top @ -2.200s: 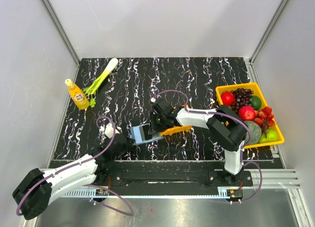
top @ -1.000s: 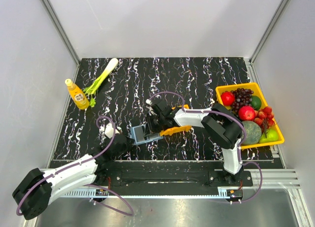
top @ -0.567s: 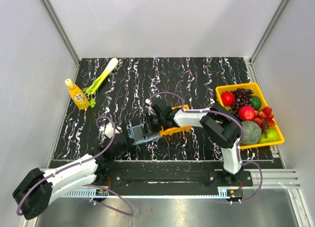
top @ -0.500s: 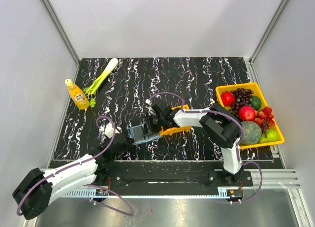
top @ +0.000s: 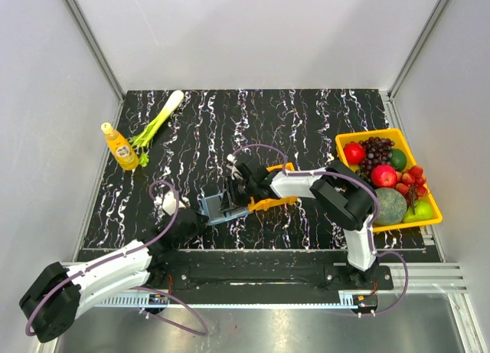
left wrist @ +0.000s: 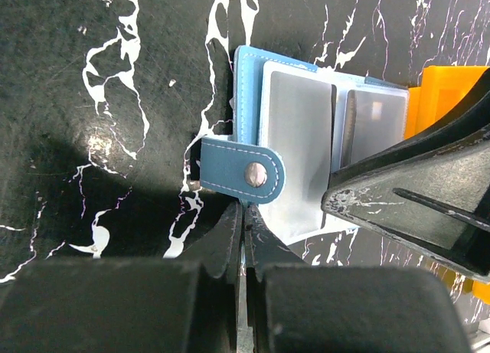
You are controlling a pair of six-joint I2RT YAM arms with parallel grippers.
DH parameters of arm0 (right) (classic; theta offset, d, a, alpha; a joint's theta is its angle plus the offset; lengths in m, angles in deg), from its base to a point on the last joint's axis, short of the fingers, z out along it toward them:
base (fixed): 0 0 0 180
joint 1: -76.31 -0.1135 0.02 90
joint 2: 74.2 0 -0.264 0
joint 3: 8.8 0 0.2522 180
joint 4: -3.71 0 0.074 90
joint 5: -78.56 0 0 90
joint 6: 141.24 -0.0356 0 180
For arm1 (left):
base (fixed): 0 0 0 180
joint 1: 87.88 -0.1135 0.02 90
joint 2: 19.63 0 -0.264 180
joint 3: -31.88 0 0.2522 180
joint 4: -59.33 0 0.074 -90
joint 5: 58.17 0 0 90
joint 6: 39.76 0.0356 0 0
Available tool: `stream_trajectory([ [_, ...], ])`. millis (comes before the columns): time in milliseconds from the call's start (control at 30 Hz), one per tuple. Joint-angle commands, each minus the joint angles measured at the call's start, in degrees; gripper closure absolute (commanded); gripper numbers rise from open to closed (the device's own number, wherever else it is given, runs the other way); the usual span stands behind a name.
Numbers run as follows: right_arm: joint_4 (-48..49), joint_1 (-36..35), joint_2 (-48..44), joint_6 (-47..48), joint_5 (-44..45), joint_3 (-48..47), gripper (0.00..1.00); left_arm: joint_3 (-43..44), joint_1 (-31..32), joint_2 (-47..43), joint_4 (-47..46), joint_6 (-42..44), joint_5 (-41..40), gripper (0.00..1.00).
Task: Put the credit cards into the card holder
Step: Insert the credit card into the card holder.
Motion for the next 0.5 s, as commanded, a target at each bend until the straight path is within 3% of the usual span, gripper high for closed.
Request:
stream_trajectory([
  [0, 1.2, 0.8, -5.5, -0.8, 5.0, 2.6, 0.64, -0.5, -0.1, -1.2, 1.8, -0.1, -1.5, 1.0],
  [200, -0.2, 3.8, -11.5, 0.1, 10.8, 4.6, 0.64, -0.6, -0.1, -2.3, 2.7, -0.2, -2.0, 1.0],
  [300, -0.7, 3.8, -11.3, 0.7, 8.4, 3.7, 0.77, -0.2, -0.1, -1.7, 2.3, -0.1, -1.8, 1.0],
  [467, 0.8, 3.5, -9.3, -0.2, 4.7, 3.5, 0.8, -0.1, -0.1, -1.2, 1.9, 0.4, -1.8, 1.0],
])
